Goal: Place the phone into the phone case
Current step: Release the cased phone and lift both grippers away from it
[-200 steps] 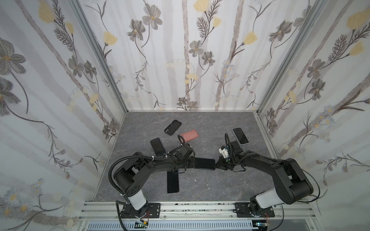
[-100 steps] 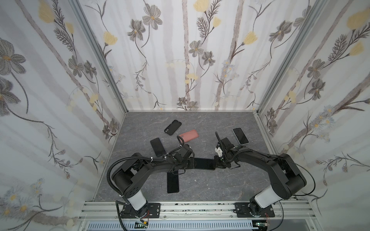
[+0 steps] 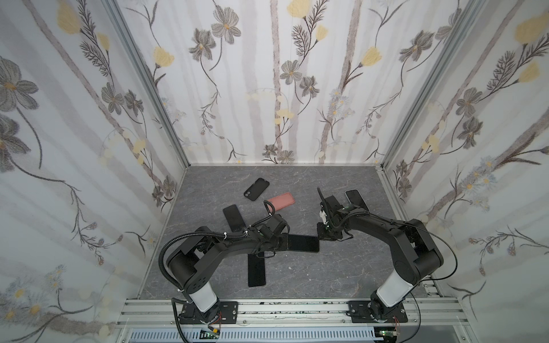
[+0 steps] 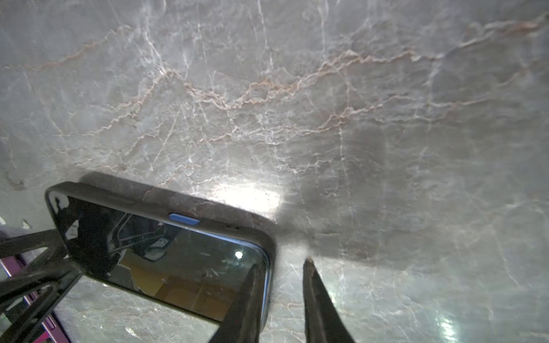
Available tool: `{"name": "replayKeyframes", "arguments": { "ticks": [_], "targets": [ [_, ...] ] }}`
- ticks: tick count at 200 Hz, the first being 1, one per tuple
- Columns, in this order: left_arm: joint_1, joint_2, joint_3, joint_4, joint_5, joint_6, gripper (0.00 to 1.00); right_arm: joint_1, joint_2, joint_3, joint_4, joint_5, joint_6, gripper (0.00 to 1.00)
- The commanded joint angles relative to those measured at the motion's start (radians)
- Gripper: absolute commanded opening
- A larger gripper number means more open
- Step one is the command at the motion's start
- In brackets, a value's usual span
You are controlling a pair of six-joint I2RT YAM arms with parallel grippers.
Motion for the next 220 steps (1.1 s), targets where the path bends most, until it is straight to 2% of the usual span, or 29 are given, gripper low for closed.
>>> {"name": "replayKeyframes", "arguments": {
  "ticks": [1,32,116,164,192,204,210,220],
  "targets": [
    [0.004,-0.024,0.015,-0.047,-0.019,0.014,0.35,0.017,0.002,0.032,-0.005,-0.022,-0.036,0.26],
    [0.025,-0.072,0.033,-0.070,-0.046,0.046,0.36,0.024,-0.022,0.076,-0.027,0.037,-0.048,0.26],
    [0.035,-0.043,0.010,-0.053,-0.010,0.026,0.36,0.028,0.077,0.044,-0.029,0.078,-0.059,0.25],
    [0.036,-0.100,0.006,-0.079,-0.037,0.040,0.36,0.077,0.048,0.176,-0.085,0.088,-0.116,0.28],
    [0.046,-0.215,-0.005,-0.123,-0.114,0.077,0.40,0.147,0.015,0.292,-0.084,0.033,-0.287,0.42],
    [0.055,-0.277,-0.024,-0.132,-0.145,0.089,0.44,0.170,0.005,0.310,-0.078,0.022,-0.385,0.56],
    [0.058,-0.309,-0.035,-0.134,-0.154,0.095,0.46,0.178,-0.002,0.315,-0.073,0.014,-0.436,0.68],
    [0.066,-0.372,-0.057,-0.137,-0.167,0.113,0.51,0.186,-0.020,0.316,-0.070,-0.013,-0.517,0.96]
  ]
}}
